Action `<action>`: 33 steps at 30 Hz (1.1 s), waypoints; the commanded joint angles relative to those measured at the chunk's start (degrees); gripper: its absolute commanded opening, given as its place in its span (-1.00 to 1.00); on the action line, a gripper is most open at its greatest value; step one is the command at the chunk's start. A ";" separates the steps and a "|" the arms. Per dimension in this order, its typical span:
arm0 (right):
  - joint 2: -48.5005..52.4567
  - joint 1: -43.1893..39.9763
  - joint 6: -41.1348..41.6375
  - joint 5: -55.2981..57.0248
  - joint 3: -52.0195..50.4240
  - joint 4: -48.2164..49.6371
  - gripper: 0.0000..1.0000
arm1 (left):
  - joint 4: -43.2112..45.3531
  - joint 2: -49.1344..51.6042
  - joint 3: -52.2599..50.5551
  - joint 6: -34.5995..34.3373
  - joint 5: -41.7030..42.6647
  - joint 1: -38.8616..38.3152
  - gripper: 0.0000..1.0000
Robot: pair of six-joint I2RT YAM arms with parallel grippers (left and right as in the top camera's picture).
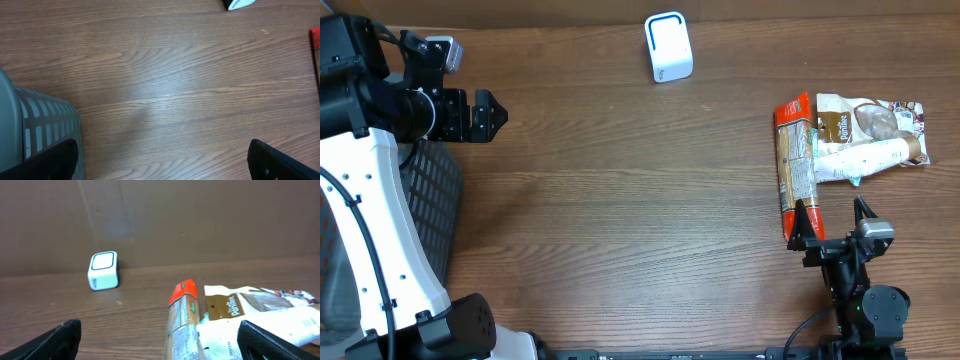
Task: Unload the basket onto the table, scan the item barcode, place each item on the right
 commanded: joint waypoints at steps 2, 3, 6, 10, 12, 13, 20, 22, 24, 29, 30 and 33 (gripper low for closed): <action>-0.63 0.26 0.33 -1.79 -0.61 0.09 1.00 | 0.11 0.07 0.26 1.25 0.66 -0.13 0.99; -0.63 0.26 0.33 -1.79 -0.61 0.09 1.00 | 0.11 0.07 0.26 1.27 0.66 -0.13 0.98; -0.63 0.26 0.33 -1.79 -0.61 0.09 1.00 | 0.11 0.07 0.26 1.27 0.63 -0.13 0.99; -0.63 0.26 0.33 -1.79 -0.61 0.09 1.00 | 0.11 0.07 0.26 1.27 0.66 -0.13 0.99; -0.63 0.26 0.33 -1.79 -0.61 0.09 1.00 | 0.11 0.07 0.26 1.27 0.66 -0.13 0.99; -0.63 0.26 0.33 -1.79 -0.61 0.09 1.00 | 0.11 0.07 0.26 1.27 0.63 -0.13 0.99; -0.63 0.26 0.33 -1.79 -0.61 0.04 1.00 | 0.11 0.07 0.26 1.27 0.66 -0.13 0.99; -0.63 0.26 0.33 -1.79 -0.61 0.02 1.00 | 0.11 0.07 0.26 1.27 0.66 -0.13 0.99; -0.63 0.26 0.33 -1.79 -0.61 0.02 1.00 | 0.11 0.07 0.26 1.25 0.66 -0.13 0.99; -0.63 0.26 0.33 -1.79 -0.61 0.02 1.00 | 0.13 0.07 0.26 1.27 0.61 -0.13 0.99; -0.63 0.26 0.33 -1.79 -0.61 0.00 1.00 | 0.11 0.00 0.26 1.25 0.63 -0.13 0.98; -0.63 0.26 0.33 -1.79 -0.61 0.00 1.00 | 0.13 -1.07 0.26 1.27 0.63 -0.13 0.99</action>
